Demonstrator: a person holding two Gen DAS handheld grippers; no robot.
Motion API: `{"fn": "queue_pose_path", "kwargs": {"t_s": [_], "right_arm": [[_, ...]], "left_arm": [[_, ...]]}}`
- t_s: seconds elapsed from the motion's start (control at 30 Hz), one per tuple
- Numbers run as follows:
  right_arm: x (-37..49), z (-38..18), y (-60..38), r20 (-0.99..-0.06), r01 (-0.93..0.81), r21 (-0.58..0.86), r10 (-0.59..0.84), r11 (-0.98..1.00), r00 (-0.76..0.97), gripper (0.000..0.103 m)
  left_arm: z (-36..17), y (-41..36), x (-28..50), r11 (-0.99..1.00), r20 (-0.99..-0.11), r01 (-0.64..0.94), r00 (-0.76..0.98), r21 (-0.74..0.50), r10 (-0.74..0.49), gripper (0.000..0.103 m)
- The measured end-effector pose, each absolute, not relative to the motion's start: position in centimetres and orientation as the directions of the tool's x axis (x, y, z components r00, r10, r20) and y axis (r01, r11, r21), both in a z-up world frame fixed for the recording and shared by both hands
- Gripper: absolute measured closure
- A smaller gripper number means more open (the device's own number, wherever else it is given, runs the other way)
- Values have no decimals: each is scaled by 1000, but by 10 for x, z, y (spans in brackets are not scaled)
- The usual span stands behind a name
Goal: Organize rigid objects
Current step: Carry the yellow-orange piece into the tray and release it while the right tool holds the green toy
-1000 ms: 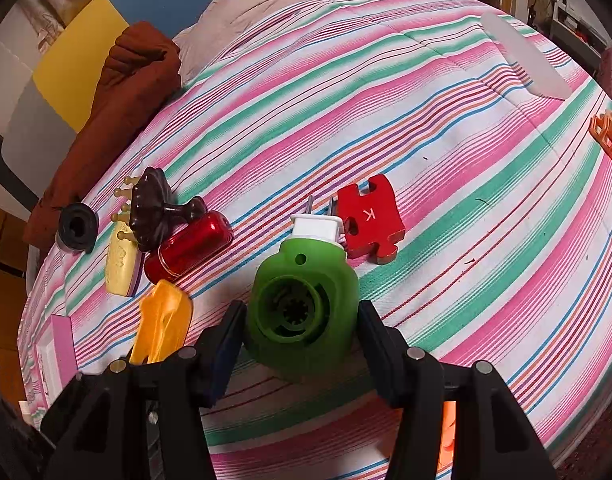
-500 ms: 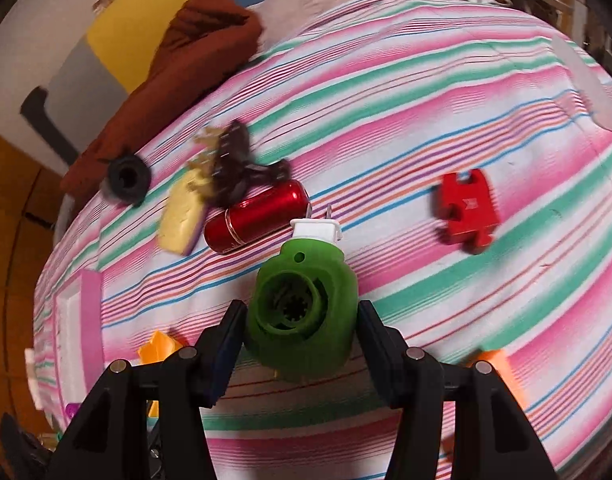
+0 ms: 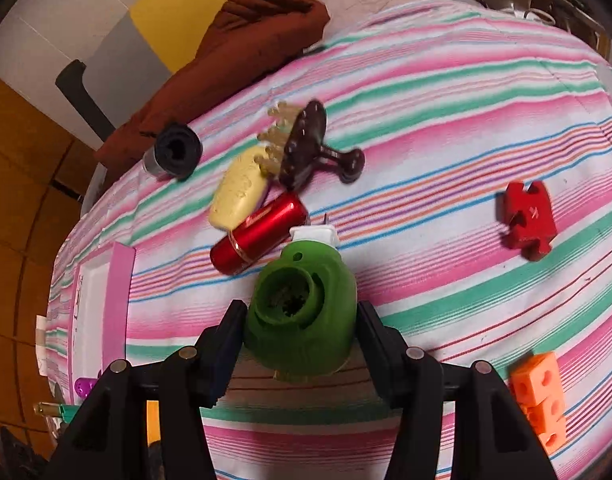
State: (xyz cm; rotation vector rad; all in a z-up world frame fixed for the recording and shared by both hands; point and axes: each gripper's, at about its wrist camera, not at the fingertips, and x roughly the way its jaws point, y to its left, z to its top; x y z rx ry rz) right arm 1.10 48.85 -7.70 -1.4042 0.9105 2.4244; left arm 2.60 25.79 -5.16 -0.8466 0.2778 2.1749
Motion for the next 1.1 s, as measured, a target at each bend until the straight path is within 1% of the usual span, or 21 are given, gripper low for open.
{"fn": "queue_pose_path", "kwargs": {"t_s": [0.27, 0.43, 0.57, 0.7, 0.8, 0.9, 1.1], "right_arm": [[22, -57, 497, -790, -456, 412, -60, -789, -610, 48], [20, -53, 497, -775, -454, 416, -46, -788, -630, 48], [18, -48, 494, -750, -438, 424, -36, -793, -661, 49], [15, -41, 488, -734, -419, 401, -13, -815, -679, 50], [13, -39, 485, -724, -398, 408, -25, -822, -690, 51], [13, -39, 484, -717, -392, 416, -31, -821, -697, 51], [13, -36, 483, -703, -383, 425, -33, -820, -710, 51]], "left_arm": [[-26, 208, -4, -762, -619, -637, -555, -113, 555, 79], [-18, 175, -42, -821, -631, -560, -599, -111, 493, 79], [-19, 146, -83, -871, -671, -469, -600, -146, 435, 79], [-25, 132, -115, -904, -725, -405, -581, -136, 369, 79], [-30, 128, -136, -920, -773, -370, -545, -126, 325, 79], [-34, 132, -154, -929, -808, -363, -523, -75, 269, 79], [-44, 135, -178, -943, -834, -334, -522, 8, 178, 78]]}}
